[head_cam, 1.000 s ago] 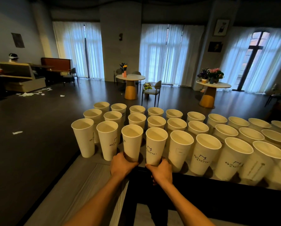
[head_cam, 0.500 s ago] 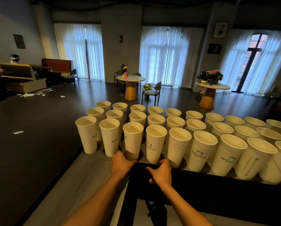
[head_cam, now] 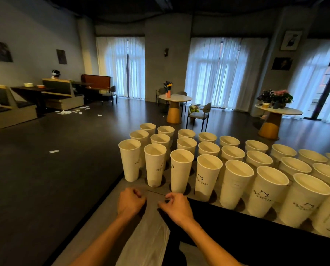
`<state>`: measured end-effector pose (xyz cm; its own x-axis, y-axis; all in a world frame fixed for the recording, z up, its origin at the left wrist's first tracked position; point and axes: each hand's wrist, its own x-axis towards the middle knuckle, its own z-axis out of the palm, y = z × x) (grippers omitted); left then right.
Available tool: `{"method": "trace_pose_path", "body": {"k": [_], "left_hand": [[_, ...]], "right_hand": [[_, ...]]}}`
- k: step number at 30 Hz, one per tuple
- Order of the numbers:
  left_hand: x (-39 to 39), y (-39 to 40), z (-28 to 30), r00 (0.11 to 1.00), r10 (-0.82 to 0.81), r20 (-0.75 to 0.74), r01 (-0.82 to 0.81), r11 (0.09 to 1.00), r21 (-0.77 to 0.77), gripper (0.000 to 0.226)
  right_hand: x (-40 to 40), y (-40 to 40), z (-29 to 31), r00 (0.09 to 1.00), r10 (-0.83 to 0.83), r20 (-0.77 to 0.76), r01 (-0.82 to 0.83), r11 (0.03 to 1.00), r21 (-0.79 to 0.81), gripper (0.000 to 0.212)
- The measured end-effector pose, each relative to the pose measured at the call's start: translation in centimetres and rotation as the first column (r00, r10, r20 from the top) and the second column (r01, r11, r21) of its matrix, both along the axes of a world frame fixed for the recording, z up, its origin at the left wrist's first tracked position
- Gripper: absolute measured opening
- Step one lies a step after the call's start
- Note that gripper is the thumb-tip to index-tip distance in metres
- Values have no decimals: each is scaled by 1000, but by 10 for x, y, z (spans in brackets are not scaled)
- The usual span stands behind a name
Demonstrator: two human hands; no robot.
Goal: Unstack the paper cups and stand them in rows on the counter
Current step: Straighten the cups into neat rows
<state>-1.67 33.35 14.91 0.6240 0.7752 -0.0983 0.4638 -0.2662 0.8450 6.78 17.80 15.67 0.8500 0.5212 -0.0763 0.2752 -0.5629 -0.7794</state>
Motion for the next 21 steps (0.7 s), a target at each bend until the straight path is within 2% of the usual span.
{"method": "trace_pose_path", "body": {"k": [4,7,9,11,14,21], "left_hand": [[-13,34,-2,993,91,76,-99,988,119,26],[-8,51,-7,983,155,95,-174,955,239,51],[1,61,-12,978,197,75,-210,941,266,77],[11,67,-14,975,213,59,-221,936,274,94],[23,74,-14,979,201,40,-204,940,272,98],[36,84,-9,980,186,66,-197,933,300,81]], "right_hand": [[-5,41,-6,998,-14,-64,18,999,50,71],[-3,56,-1,980,-60,-191,84,989,118,75],[2,64,0,976,-66,-206,98,984,149,75],[6,70,2,975,-72,-211,112,977,183,72],[14,79,2,965,-74,-253,126,972,196,67],[28,95,5,958,-67,-278,130,968,213,59]]}}
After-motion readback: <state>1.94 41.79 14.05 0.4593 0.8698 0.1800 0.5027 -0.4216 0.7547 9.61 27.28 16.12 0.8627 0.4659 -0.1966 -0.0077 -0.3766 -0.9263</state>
